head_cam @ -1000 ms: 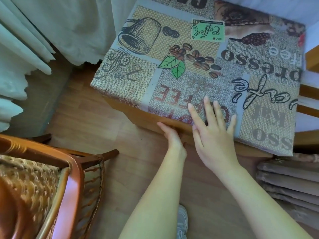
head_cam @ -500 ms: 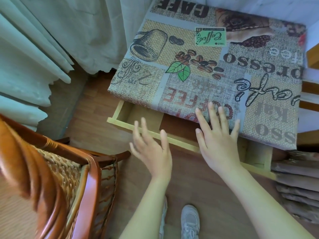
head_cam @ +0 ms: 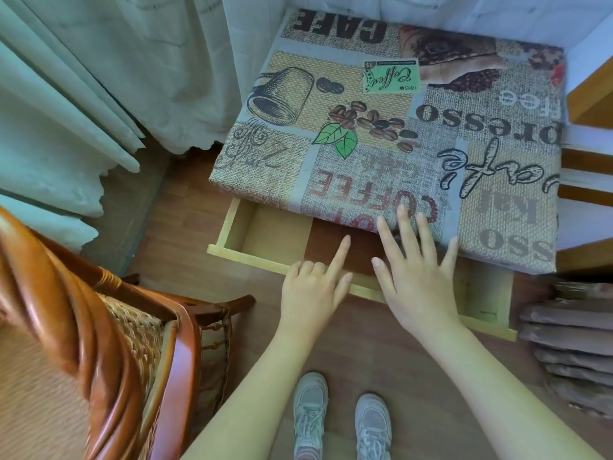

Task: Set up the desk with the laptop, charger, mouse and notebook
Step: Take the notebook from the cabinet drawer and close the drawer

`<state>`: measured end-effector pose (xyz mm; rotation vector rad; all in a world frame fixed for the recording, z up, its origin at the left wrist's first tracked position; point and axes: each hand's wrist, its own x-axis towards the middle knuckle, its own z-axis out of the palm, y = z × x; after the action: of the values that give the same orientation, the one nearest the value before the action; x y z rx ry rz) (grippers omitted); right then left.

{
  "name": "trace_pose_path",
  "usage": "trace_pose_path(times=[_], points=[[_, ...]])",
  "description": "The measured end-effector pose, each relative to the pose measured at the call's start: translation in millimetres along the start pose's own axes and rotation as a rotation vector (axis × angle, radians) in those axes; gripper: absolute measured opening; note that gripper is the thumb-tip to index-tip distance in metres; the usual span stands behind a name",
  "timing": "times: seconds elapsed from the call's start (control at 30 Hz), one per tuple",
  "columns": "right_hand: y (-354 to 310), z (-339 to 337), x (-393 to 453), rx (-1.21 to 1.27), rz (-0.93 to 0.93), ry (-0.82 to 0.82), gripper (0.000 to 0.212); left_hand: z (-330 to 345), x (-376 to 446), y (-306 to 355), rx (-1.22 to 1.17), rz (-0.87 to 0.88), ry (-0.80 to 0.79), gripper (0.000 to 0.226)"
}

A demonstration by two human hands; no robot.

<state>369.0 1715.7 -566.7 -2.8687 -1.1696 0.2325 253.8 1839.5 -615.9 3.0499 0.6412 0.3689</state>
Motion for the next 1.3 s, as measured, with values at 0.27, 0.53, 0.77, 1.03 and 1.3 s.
trace_pose_path(times=[0.27,0.53,0.77,1.03,1.3], points=[[-0.6,4.8,-12.3,0.019,0.028,-0.005,0.061,-8.0,-39.1,-0.1,0.077,0.011,-0.194,0.051],[-7.1,17.2,-35.3,0.080,0.062,-0.016,0.064,-7.4,-21.1,4.0,0.091,-0.020,-0.399,0.062],[-4.7,46.0,-45.3,0.237,0.153,-0.082,0.072,4.7,-46.3,2.9,-0.031,-0.042,-0.471,0.078],[-8.9,71.9,-36.2,0.306,0.244,-0.141,0.077,28.2,-11.1,-1.3,-0.129,-0.176,-0.390,0.109],[-20.5,84.5,-35.3,0.424,0.351,-0.230,0.080,37.2,-0.2,-6.3,-0.072,-0.194,-0.654,0.128]])
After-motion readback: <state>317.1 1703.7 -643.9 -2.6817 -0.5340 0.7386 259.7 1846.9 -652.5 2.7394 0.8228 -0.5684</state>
